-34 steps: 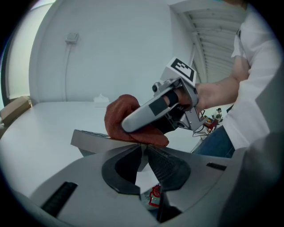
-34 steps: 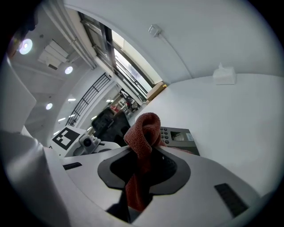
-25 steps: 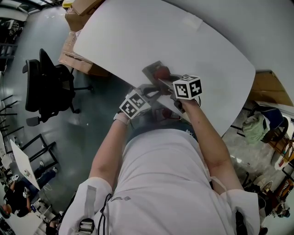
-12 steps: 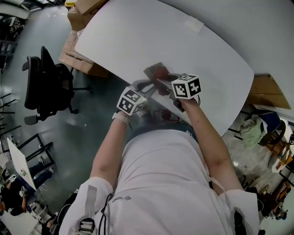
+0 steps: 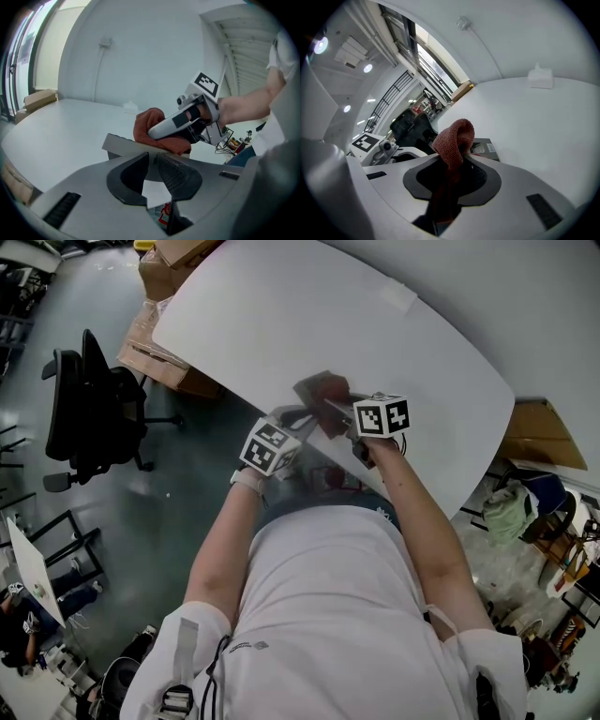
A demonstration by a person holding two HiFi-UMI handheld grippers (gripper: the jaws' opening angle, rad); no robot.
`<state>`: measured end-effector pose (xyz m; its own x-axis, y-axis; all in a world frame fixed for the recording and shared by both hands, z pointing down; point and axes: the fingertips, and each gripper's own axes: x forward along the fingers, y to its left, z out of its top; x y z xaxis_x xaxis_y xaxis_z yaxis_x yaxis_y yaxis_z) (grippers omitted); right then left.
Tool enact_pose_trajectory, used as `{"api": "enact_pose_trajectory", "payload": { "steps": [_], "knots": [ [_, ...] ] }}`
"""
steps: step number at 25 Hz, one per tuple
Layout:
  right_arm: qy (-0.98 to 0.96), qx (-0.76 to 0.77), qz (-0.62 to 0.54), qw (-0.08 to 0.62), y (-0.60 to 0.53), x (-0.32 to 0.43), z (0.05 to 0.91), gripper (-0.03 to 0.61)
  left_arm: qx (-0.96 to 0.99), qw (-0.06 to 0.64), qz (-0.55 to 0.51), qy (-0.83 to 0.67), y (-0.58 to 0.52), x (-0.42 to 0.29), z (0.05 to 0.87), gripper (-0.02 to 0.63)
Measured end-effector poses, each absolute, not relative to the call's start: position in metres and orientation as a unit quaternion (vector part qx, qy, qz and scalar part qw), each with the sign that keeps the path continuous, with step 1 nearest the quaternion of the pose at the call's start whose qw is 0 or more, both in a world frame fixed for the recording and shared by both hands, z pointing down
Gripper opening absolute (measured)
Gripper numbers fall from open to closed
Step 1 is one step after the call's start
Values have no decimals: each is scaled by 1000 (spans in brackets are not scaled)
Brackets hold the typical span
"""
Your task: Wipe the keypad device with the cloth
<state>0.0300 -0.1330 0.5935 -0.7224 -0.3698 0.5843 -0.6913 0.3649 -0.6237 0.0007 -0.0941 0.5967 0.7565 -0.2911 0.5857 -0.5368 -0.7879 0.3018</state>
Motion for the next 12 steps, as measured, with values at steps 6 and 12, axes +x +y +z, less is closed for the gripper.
{"api": "enact_pose_trajectory", "payload": {
  "steps": [6,12],
  "knots": [
    [-793,369,447,185,-148,50,608,97,908,232,261,-231,-94,2,597,69],
    [-776,393,452,196,-158,69,628,95,904,238,264,-237,-93,1,598,68]
  ]
}}
